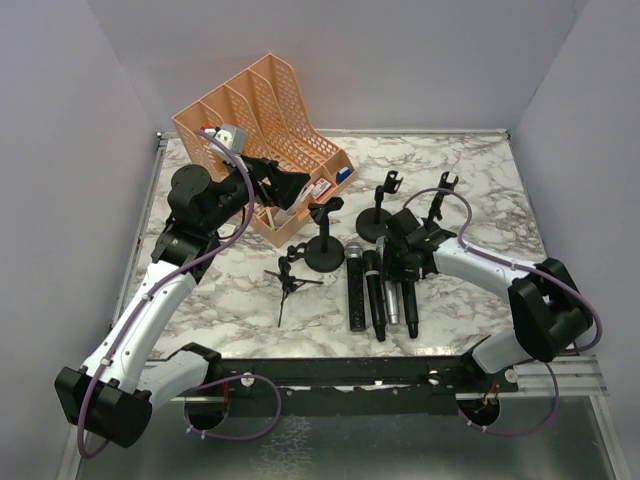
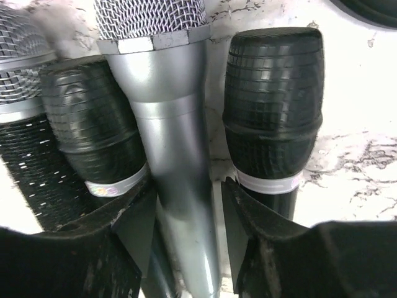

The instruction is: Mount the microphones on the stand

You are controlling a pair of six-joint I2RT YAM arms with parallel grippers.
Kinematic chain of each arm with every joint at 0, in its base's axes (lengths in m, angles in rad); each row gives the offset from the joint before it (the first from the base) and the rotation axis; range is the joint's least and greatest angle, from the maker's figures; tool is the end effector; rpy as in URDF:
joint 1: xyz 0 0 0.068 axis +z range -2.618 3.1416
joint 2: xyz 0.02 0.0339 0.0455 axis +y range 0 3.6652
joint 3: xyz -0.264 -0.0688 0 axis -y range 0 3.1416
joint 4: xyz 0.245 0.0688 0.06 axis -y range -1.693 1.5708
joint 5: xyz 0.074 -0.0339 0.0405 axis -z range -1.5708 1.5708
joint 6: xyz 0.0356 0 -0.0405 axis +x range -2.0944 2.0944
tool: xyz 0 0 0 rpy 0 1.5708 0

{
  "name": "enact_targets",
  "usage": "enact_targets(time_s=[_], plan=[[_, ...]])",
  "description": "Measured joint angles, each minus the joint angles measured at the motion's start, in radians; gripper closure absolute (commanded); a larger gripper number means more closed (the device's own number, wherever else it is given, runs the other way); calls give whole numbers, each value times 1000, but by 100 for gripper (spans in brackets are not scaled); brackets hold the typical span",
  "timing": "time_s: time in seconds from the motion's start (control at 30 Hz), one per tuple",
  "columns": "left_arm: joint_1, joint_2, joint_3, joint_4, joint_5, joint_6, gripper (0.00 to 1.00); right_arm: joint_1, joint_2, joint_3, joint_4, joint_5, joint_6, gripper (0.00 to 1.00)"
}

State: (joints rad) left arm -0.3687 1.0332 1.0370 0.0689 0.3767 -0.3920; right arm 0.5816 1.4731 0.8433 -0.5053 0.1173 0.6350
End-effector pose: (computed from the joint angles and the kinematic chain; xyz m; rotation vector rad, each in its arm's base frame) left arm 0.2158 -0.0974 0.4090 0.2973 1.5412 -0.8861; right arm 0.2310 0.1469 0.1813 0.1076 2.7085 0.2123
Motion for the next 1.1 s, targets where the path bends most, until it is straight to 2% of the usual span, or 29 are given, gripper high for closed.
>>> enact_targets(time_s=[0.07, 0.2, 0.33, 0.43, 0.6, 0.83, 0.9, 1.1], plan=[[0, 0, 0, -1, 0, 0, 1, 2, 29, -1, 10, 0, 0, 59], [0, 0, 0, -1, -2, -1, 1, 3, 51, -10, 34, 0, -7, 60], [0, 0, 0, -2, -3, -1, 1, 8, 51, -16, 55, -1, -33, 75], [0, 0, 0, -10, -15, -1, 1, 13, 50, -16, 63, 1, -46, 80], [0, 5, 9, -55, -70, -3, 1, 15, -30, -16, 60, 27, -60, 80], [0, 17, 50, -126, -135, -42, 6, 15, -342, 67, 88, 50, -123, 80], [0, 26, 74, -134, -122, -75, 1, 15, -389, 122, 118, 52, -143, 80], [-53, 42, 118, -106, 16, -185, 1, 15, -429, 274, 283, -17, -154, 79]])
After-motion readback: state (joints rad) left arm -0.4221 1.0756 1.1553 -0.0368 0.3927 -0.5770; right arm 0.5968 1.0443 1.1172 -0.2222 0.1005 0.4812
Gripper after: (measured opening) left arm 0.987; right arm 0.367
